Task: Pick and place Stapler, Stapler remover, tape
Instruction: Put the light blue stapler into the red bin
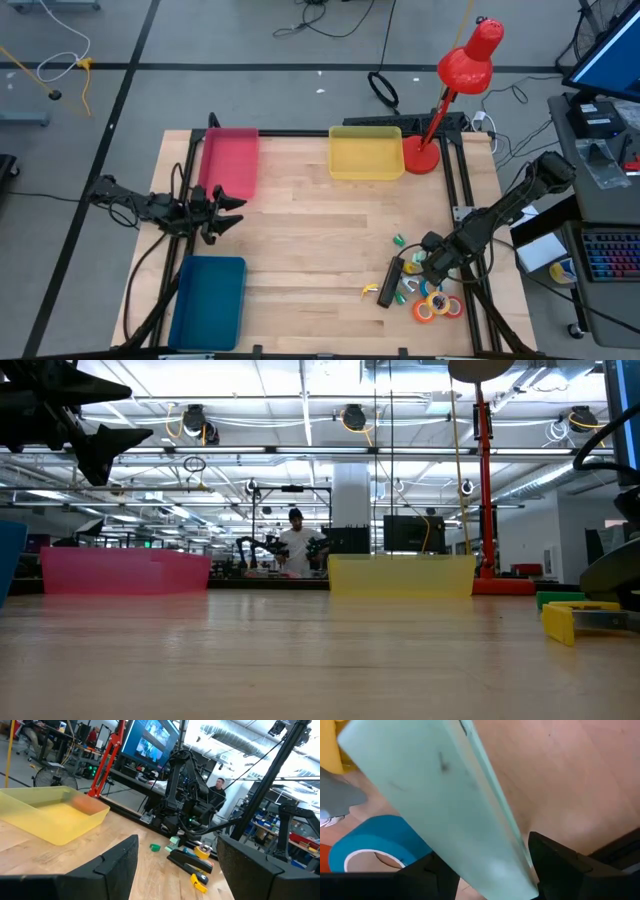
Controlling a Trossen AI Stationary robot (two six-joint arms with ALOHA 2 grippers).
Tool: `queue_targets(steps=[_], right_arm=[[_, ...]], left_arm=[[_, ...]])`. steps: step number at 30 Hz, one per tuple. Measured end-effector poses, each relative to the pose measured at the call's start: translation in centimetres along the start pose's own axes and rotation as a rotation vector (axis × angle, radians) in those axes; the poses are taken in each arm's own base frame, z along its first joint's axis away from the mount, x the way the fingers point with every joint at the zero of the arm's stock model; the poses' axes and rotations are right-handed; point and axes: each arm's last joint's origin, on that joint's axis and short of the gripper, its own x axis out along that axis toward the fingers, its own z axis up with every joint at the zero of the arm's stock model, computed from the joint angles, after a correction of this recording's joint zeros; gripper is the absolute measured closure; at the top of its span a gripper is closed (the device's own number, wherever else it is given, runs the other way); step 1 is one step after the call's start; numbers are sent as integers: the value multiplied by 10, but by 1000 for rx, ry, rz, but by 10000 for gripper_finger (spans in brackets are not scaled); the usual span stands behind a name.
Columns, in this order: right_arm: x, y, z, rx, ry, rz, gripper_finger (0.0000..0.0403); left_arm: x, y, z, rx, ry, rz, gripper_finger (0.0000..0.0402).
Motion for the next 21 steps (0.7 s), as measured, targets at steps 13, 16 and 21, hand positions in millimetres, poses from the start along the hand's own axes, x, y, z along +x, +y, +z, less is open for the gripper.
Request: queue_targets(steps=[13,16,21], right_arm=[[0,0,-1,9,37,1,258],[0,0,-2,10,65,2,289],[0,0,-3,49,88,7,290]], left_arm=[[0,0,0,0,0,0,133],[0,0,0,0,0,-1,133],[0,0,0,0,0,0,133]])
